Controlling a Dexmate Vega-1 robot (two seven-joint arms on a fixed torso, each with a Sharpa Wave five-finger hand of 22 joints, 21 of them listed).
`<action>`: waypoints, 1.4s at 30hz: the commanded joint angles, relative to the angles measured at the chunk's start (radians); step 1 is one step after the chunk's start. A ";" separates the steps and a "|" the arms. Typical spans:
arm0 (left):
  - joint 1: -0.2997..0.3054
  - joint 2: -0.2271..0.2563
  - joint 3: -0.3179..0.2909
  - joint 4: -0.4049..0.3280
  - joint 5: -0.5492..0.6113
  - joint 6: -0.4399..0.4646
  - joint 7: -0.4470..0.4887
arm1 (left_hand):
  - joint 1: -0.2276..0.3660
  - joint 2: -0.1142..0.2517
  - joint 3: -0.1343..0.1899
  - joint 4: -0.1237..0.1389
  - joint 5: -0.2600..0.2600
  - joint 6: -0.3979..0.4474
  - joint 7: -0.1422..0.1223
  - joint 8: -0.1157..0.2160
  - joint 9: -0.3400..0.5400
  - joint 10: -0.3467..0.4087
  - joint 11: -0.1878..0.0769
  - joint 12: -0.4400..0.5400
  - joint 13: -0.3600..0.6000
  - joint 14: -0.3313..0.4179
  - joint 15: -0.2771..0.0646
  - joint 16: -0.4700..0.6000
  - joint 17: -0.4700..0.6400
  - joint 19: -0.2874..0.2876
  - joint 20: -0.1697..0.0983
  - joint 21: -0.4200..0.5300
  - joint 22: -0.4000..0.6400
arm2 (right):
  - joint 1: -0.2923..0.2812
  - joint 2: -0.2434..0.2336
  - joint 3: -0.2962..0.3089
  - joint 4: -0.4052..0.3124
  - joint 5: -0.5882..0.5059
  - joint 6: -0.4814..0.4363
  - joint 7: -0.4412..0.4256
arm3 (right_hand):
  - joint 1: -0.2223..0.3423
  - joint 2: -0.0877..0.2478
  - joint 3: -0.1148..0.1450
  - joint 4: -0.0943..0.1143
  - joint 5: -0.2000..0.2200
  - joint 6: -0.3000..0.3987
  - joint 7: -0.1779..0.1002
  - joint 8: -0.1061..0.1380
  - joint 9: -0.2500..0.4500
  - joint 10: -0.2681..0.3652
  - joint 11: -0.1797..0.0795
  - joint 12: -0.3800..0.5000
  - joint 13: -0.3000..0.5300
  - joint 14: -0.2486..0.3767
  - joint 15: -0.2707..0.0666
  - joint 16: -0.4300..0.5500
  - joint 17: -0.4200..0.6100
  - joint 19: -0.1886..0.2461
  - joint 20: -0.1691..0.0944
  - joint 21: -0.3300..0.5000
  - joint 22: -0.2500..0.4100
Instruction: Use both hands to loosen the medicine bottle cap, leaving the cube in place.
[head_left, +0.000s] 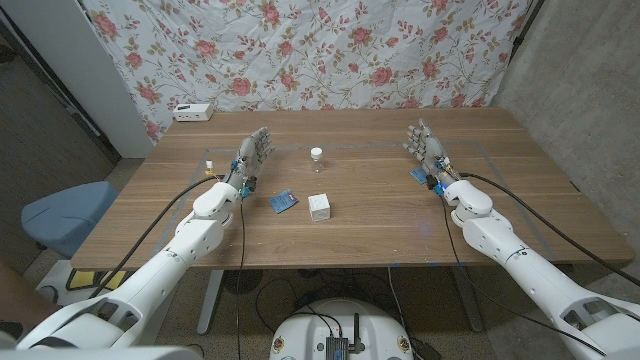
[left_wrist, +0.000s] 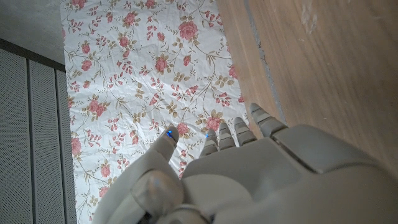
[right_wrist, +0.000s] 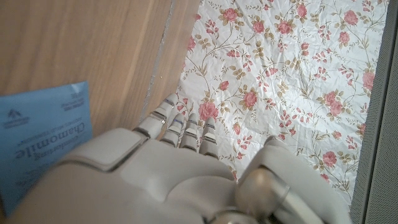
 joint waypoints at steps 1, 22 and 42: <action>-0.032 -0.008 0.011 0.045 0.005 -0.023 -0.044 | 0.013 0.006 0.008 -0.002 0.006 -0.007 -0.004 0.006 0.002 0.001 -0.009 0.005 0.004 0.002 0.009 0.007 0.004 0.009 0.003 0.007 0.005 | -0.008 0.006 -0.009 -0.006 -0.021 0.009 -0.022 | 0.005 0.001 0.000 0.005 0.008 0.007 -0.002 0.007 0.005 0.008 -0.001 0.003 0.003 0.006 -0.001 0.004 0.003 0.003 -0.033 0.006 0.001; -0.052 -0.022 0.031 0.045 0.057 -0.047 -0.010 | 0.030 -0.011 0.006 -0.033 0.001 -0.001 -0.018 0.005 0.001 0.011 -0.018 0.003 0.004 0.011 -0.008 0.006 0.003 0.004 -0.001 0.005 0.004 | 0.007 0.015 -0.019 0.021 -0.055 0.034 -0.039 | 0.006 0.003 0.002 -0.002 0.010 0.017 0.002 0.010 0.004 0.019 -0.005 0.002 0.002 0.011 -0.008 0.007 -0.002 0.004 -0.038 0.009 0.001; -0.065 -0.004 0.085 -0.036 0.139 0.042 0.051 | 0.111 -0.073 0.004 -0.148 -0.005 -0.009 -0.060 0.005 0.001 0.028 -0.039 -0.002 0.003 0.021 -0.036 0.005 0.004 -0.006 -0.012 0.001 0.001 | -0.015 -0.006 0.006 0.031 -0.032 0.045 -0.026 | 0.008 0.006 0.004 -0.008 0.012 0.019 0.000 0.009 0.004 0.023 -0.004 0.000 0.002 0.013 -0.010 0.008 -0.005 0.006 -0.043 0.011 0.001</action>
